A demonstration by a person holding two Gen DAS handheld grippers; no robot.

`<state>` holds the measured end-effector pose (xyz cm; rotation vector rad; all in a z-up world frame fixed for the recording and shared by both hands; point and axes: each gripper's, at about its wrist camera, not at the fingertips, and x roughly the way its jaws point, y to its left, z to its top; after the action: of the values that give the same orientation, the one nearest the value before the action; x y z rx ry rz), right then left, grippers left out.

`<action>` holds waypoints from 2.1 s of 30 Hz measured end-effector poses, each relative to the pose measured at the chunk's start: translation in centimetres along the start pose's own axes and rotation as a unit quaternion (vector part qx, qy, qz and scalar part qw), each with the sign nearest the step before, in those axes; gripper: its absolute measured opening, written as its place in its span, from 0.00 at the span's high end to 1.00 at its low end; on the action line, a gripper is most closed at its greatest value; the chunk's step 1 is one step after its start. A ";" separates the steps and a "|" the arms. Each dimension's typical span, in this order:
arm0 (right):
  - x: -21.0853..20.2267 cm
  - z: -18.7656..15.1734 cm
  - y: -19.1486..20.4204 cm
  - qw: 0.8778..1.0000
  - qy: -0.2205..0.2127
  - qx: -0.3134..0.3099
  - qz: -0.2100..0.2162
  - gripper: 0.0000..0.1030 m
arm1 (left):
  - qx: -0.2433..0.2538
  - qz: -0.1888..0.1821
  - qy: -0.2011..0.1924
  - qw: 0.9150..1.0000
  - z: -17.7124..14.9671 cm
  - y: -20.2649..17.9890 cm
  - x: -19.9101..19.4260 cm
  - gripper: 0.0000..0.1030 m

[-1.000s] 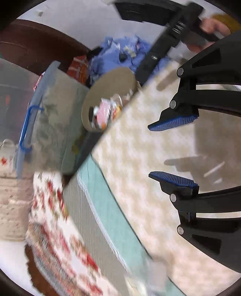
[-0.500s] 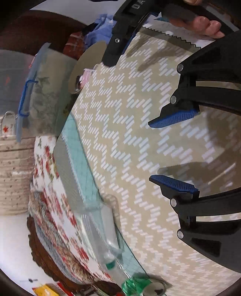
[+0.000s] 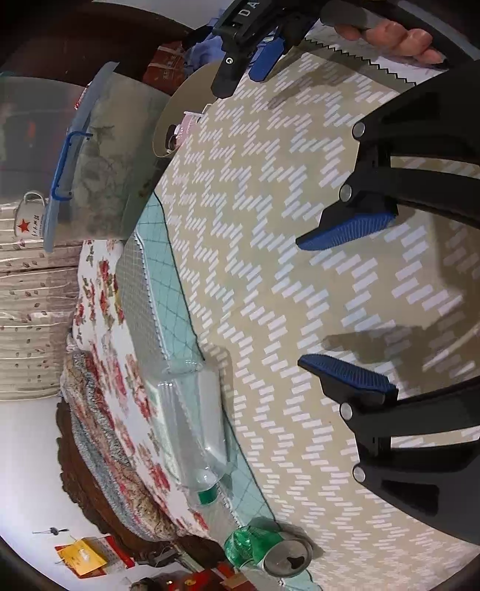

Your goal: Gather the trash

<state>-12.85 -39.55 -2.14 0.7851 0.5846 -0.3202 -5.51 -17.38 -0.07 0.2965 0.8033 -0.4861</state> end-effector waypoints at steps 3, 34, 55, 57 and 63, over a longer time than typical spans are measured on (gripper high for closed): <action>0.1 0.0 0.0 1.000 0.000 0.000 -0.004 0.23 | 0.008 0.006 -0.007 1.000 -0.1 -0.2 -0.3 0.42; 0.3 -0.3 0.5 1.000 0.004 -0.003 -0.031 0.19 | -0.001 0.051 -0.038 0.998 0.0 0.4 -1.6 0.09; -0.3 -0.4 -0.2 1.000 -0.012 0.007 -0.027 0.18 | -0.014 0.032 -0.048 0.998 -0.1 1.0 -2.0 0.09; -0.5 -0.4 -0.2 1.000 -0.016 0.008 -0.026 0.18 | -0.016 0.030 -0.050 0.998 -0.1 1.1 -2.1 0.09; -0.5 -0.4 0.0 0.999 -0.013 0.005 -0.029 0.18 | -0.029 0.021 -0.057 0.998 -0.2 1.7 -2.4 0.09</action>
<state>-13.40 -39.21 -2.11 0.7742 0.5823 -0.3874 -6.16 -15.17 1.69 0.2299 0.6977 -0.4363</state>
